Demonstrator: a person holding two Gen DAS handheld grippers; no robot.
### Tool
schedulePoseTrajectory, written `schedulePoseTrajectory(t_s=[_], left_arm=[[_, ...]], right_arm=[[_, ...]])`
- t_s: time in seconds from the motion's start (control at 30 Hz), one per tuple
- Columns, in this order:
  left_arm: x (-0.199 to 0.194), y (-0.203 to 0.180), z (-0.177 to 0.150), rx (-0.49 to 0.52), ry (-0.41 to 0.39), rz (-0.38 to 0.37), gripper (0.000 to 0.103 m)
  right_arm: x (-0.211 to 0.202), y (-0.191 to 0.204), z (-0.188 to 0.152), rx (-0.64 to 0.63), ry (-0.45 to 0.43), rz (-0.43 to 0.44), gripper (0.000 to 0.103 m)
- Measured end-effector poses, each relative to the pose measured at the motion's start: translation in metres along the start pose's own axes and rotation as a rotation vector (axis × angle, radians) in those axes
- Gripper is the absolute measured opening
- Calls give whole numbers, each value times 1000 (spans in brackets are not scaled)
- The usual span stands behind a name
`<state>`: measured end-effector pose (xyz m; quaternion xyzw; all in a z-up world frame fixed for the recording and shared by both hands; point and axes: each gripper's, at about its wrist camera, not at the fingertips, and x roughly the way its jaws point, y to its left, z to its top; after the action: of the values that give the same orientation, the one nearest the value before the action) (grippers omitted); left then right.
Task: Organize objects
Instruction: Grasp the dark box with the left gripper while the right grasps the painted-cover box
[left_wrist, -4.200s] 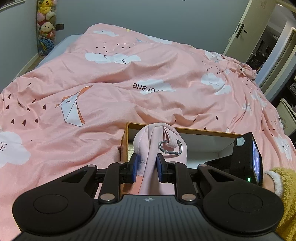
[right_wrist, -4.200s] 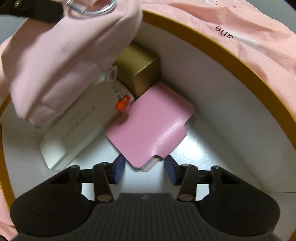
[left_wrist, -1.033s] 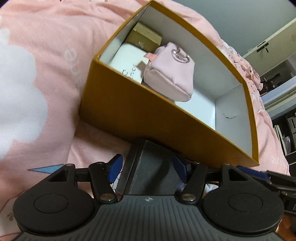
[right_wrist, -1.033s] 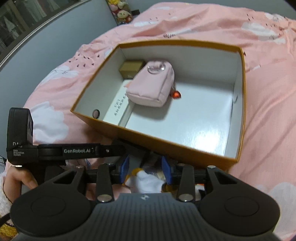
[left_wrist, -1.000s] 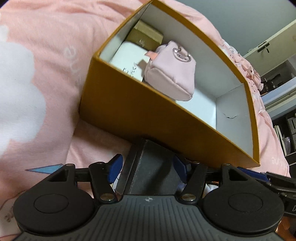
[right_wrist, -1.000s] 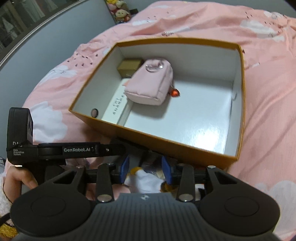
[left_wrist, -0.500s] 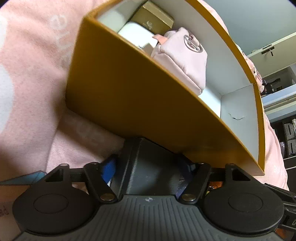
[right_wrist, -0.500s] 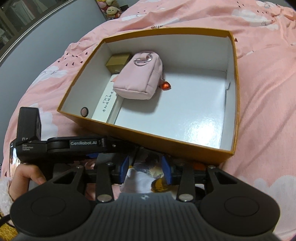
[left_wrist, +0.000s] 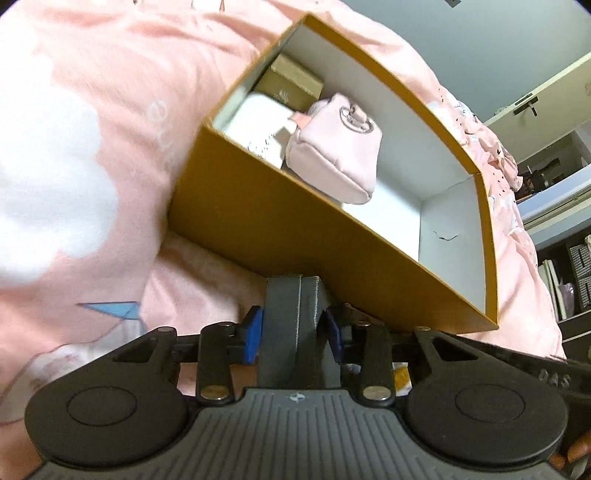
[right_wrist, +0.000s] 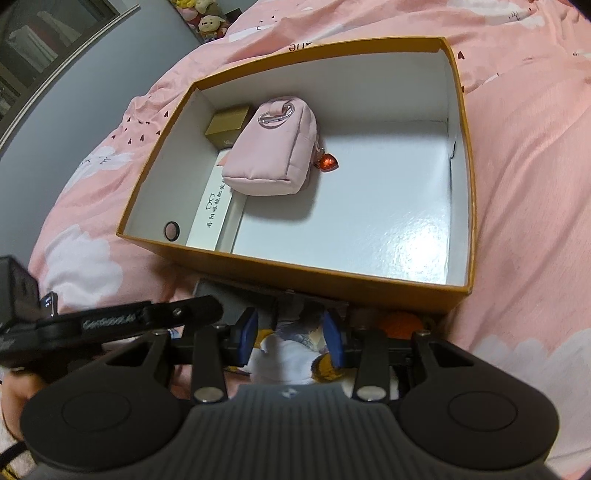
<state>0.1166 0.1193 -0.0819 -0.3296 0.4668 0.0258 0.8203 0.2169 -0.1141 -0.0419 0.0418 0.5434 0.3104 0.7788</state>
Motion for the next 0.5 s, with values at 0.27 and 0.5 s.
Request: schedulePoseTrajectory(t_s=[0.27,0.5], left_arm=[[-30,-13,6,69,-94,109,41],[-26,11,2,4,-76,133,41]], right_arm=[[15,-1,1,84,56,-6,42],[35,5,8,125,88,-88,52]])
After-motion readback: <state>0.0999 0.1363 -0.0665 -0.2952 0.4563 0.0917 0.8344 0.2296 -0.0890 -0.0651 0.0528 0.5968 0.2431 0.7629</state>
